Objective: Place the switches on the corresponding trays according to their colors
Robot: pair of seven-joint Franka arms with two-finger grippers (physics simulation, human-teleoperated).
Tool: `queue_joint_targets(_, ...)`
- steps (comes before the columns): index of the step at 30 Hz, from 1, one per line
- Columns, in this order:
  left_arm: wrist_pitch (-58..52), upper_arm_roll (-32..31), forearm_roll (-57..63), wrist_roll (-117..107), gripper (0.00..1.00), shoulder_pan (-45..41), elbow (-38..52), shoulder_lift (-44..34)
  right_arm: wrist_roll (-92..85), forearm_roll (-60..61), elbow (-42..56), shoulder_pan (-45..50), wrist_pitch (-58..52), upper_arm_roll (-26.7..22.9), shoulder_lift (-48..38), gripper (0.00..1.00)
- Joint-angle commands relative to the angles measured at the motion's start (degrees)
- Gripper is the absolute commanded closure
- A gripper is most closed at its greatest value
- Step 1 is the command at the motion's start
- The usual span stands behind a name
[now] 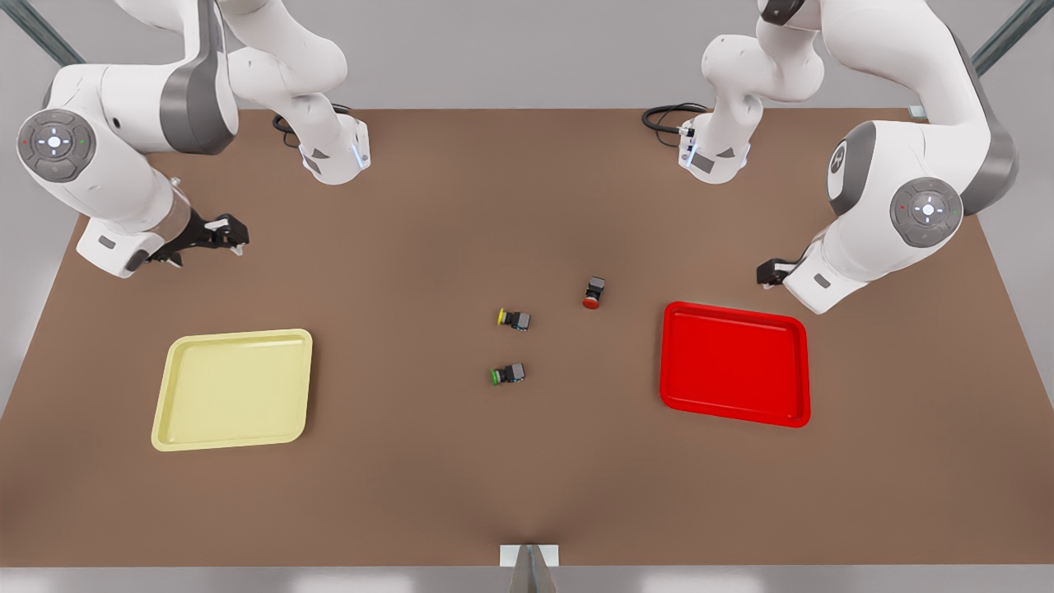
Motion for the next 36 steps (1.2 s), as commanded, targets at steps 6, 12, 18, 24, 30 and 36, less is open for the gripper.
queue_joint_targets(6,2.4,-0.2,-5.1,-6.4,0.00,-17.8,-1.2,9.6,-3.1,1.1,-0.9,2.7,0.1,0.0,4.7,0.00)
queue_joint_targets(12,34.6,-0.1,-12.6,-24.5,0.00,-35.9,-12.2,17.2,-3.1,4.0,-1.0,10.7,8.8,1.3,15.7,0.00)
queue_joint_targets(18,48.9,0.9,-12.9,-23.7,0.00,-37.4,-29.2,11.4,-3.1,4.3,-3.5,12.0,15.6,1.3,18.4,0.00)
queue_joint_targets(24,52.4,2.7,-12.4,-22.4,0.00,-37.3,-31.7,10.6,-3.0,5.5,-5.4,14.7,22.3,1.5,20.8,0.00)
queue_joint_targets(30,52.1,3.8,-12.4,-15.8,0.00,-37.3,-37.0,10.4,-3.7,5.4,-4.8,17.6,28.8,3.7,26.0,0.00)
queue_joint_targets(36,53.7,4.9,-11.5,-13.0,0.00,-36.9,-38.7,10.6,-3.7,5.4,-4.9,19.2,29.1,3.9,26.7,0.00)
